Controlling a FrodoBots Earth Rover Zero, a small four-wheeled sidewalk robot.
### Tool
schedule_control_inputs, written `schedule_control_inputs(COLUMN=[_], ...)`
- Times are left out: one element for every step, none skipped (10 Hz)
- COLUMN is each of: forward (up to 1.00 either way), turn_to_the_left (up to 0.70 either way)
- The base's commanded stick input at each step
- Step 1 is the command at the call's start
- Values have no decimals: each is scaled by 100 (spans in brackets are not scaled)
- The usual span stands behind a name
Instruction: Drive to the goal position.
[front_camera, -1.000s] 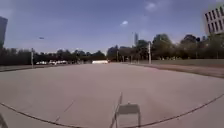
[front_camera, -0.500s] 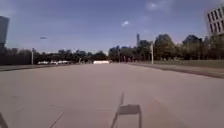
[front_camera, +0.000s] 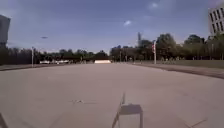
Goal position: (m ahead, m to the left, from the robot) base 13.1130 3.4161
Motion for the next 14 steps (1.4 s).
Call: schedule_control_inputs(forward=[100, 100, 100, 100, 100, 100, 100, 100, 100, 100, 100, 100, 100, 100], turn_to_the_left=[1, 1, 1, 1, 1, 1, 1, 1, 1, 1, 1, 1, 1, 1])
